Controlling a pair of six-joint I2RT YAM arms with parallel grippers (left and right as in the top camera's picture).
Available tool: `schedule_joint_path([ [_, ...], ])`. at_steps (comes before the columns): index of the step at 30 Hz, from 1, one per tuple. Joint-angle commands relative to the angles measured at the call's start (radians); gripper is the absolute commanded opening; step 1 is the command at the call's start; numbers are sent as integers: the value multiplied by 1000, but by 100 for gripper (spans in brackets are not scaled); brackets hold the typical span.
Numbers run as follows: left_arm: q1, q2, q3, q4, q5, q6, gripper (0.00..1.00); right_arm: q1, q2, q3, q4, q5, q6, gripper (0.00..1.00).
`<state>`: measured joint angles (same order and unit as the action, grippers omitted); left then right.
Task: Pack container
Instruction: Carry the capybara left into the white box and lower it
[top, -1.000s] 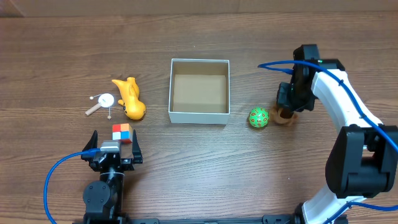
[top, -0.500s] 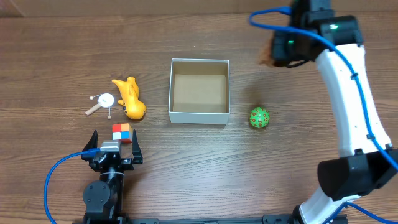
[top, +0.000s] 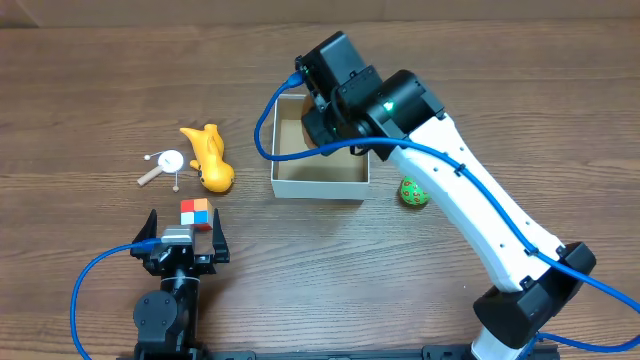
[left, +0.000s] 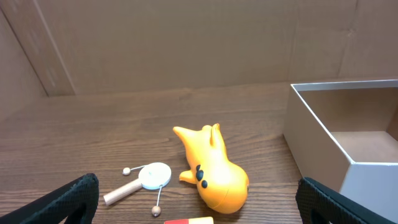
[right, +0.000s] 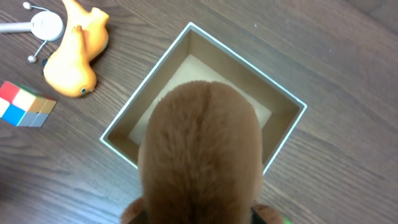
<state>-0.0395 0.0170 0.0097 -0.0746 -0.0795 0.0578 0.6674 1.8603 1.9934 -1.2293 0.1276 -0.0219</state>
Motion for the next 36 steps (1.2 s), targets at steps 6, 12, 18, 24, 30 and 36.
schedule_joint_path([
  [6, -9, -6, -5, 5, -5, -13, 100, -15, 31, -206, 174, 55, -8, 11],
  [12, -9, -6, -5, 5, -5, -13, 100, -17, 45, -299, 247, 55, 27, 12],
  [18, -9, -6, -5, 5, -5, -13, 100, -35, 74, -306, 249, 55, 188, 12],
  [24, -9, -6, -5, 5, -5, -13, 100, -44, 74, -306, 229, 55, 285, 12],
  [30, -9, -6, -5, 5, -5, -13, 100, -61, 85, -306, 231, 51, 285, 12],
  [36, -9, -6, -5, 5, -5, -13, 100, -87, 117, -306, 233, 39, 285, 12],
])
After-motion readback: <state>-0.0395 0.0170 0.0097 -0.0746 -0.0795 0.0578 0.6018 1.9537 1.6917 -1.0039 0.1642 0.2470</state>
